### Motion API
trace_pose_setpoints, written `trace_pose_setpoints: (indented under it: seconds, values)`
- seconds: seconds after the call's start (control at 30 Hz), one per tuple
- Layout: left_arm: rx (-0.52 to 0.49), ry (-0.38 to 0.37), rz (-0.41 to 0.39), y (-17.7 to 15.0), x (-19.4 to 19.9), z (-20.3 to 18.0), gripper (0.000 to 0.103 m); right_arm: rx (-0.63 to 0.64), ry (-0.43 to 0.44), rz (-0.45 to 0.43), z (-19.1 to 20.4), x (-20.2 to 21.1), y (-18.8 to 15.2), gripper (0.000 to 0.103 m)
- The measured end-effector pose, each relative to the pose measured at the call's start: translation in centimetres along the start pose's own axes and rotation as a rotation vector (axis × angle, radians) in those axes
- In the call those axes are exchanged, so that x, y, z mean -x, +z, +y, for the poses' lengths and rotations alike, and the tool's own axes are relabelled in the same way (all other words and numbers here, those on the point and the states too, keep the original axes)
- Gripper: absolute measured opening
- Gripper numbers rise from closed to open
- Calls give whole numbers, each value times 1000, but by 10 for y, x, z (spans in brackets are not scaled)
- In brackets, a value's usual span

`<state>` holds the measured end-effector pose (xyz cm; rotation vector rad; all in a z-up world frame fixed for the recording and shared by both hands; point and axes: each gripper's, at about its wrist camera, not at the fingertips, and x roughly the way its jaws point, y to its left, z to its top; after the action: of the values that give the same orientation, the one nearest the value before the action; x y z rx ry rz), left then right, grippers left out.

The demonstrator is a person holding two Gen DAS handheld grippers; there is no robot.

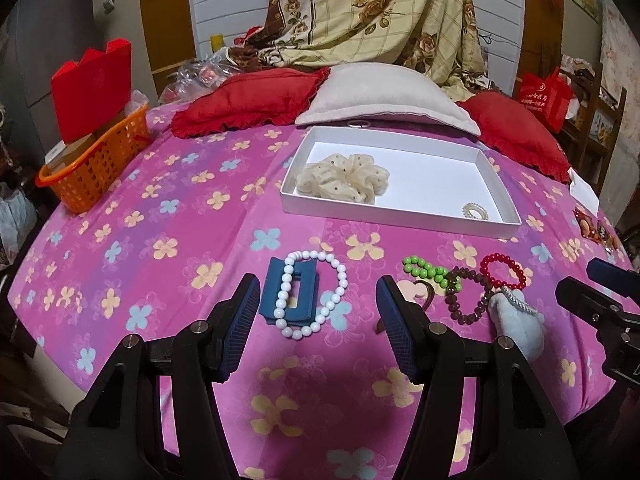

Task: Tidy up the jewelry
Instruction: 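Withdraw both grippers from the tray and move toward the pearl bracelet, then grasp the white pearl bracelet with the left gripper and lift it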

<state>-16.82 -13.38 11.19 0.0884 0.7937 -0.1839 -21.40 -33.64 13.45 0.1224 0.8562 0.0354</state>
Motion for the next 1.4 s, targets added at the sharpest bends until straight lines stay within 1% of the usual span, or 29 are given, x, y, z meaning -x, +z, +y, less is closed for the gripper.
trace_pose_setpoints:
  seconds: [0.13, 0.27, 0.33, 0.4, 0.47, 0.6, 0.67, 0.77, 0.83, 1.03, 1.1, 1.2, 1.27, 1.3, 1.4]
  values:
    - [42, -64, 45, 1, -5, 16, 60, 0, 19, 19, -4, -2, -6, 70]
    - [154, -119, 78, 1, -6, 54, 60, -13, 23, 56, -15, -9, -17, 70]
    - [189, -115, 89, 1, -6, 71, 60, -23, 24, 73, -21, -14, -24, 70]
    - [216, -92, 99, -1, -8, 87, 60, -36, 37, 96, -27, -20, -30, 70]
    - [232, -84, 109, -3, -12, 97, 60, -47, 52, 123, -30, -28, -36, 70]
    - [271, -132, 165, -7, -29, 102, 63, -52, 56, 163, -32, -40, -44, 70]
    - [259, -141, 177, -6, -38, 98, 64, -52, 52, 169, -33, -41, -44, 70]
    - [233, -119, 196, -5, -49, 94, 64, -54, 53, 159, -34, -39, -41, 70]
    - [233, -136, 208, -4, -54, 95, 64, -50, 57, 146, -34, -38, -40, 70]
    - [205, -123, 223, -1, -65, 93, 63, 5, 37, 122, -27, -41, -35, 70]
    - [158, -121, 217, 2, -67, 86, 63, 6, 48, 117, -27, -41, -34, 70]
    - [59, -78, 206, 7, -70, 74, 63, 2, 51, 117, -28, -42, -34, 70]
    - [17, -59, 201, 9, -73, 69, 63, -4, 55, 111, -30, -41, -33, 70]
    - [10, -61, 201, 12, -76, 68, 63, -3, 57, 108, -30, -40, -33, 70]
    - [28, -101, 228, 23, -86, 70, 63, -9, 55, 108, -33, -41, -31, 70]
